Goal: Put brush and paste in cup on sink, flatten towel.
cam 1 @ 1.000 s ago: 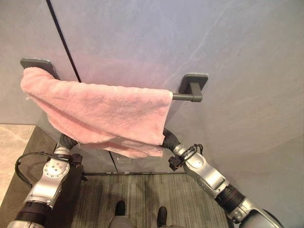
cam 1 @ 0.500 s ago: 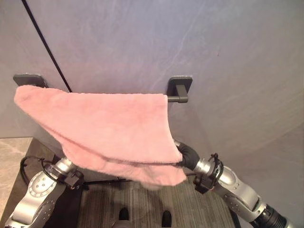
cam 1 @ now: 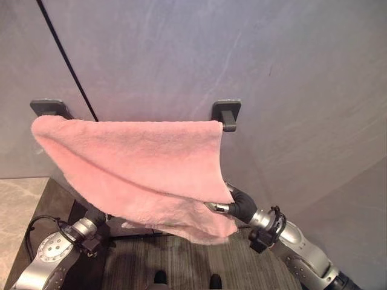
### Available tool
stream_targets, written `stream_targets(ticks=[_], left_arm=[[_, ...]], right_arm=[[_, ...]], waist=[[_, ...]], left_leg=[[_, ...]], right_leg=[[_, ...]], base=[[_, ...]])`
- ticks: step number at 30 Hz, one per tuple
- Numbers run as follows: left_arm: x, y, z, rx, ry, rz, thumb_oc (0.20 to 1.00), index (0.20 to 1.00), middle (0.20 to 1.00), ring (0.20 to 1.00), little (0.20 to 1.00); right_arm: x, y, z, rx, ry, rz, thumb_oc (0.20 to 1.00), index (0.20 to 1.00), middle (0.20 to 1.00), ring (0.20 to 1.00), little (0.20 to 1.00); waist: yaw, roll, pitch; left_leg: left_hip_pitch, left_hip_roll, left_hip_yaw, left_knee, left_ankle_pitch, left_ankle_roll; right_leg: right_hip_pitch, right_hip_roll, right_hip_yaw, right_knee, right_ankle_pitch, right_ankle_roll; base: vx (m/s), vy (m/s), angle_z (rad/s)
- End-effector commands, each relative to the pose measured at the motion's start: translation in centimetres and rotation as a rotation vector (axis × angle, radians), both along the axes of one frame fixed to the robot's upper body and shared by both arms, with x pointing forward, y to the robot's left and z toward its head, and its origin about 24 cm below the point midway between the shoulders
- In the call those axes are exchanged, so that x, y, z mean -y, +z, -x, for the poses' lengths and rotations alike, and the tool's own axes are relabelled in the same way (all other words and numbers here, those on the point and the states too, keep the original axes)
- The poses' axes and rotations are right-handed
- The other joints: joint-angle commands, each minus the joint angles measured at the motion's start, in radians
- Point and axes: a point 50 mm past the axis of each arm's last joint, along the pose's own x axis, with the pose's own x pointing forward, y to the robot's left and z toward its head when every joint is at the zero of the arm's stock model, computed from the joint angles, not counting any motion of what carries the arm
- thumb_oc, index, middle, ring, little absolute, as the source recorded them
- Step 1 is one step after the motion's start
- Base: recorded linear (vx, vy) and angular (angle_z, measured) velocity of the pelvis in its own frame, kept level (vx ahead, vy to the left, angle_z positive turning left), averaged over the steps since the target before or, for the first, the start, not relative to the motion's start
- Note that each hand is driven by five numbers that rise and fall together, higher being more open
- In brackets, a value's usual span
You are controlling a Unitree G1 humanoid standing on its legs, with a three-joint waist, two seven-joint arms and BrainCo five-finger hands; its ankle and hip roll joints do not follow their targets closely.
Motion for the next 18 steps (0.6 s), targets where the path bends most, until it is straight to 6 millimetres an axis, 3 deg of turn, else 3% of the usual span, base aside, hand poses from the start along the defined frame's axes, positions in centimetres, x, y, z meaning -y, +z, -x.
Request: stream_targets(ticks=[1,7,18], left_arm=[[-0.3,0.1,-1.0,0.048,0.002,-0.113,0.200,0.200,0.200,0.200,0.200],[0.3,0.5,-0.8,0.061,-0.004,-0.090,0.200,0.200,0.200,0.200,0.200],[1.2,-0.7,-1.2,0.049,0.025,-0.081,0.200,0.200,0.200,0.200,0.200]], right_arm=[[-0.3,2.4,-0.8,0.144,-0.039,-0.062,0.200,0.200,0.200,0.200,0.200],[-0.5,1.1,-1.1,0.099,-0.082,-0.037,0.200,0.200,0.200,0.200,0.200],[-0.5,-0.2,-1.6,0.072,-0.139,0.010,0.200,0.200,0.200,0.200,0.200]], waist=[[0.002,-0.010,-0.031],[-0.003,-0.004,-0.033],[-0.013,0.004,-0.036]], left_leg=[[0.011,-0.011,-0.042,0.005,-0.026,0.016],[0.026,-0.013,-0.033,0.005,-0.034,0.021],[0.052,-0.014,-0.016,0.005,-0.045,0.029]], right_leg=[[-0.021,-0.078,0.010,0.011,0.042,0.078],[-0.015,-0.077,0.018,0.010,0.036,0.079],[-0.007,-0.074,0.041,0.014,0.029,0.079]], base=[[0.02,0.011,-0.04],[0.01,0.004,-0.01],[0.01,0.008,-0.07]])
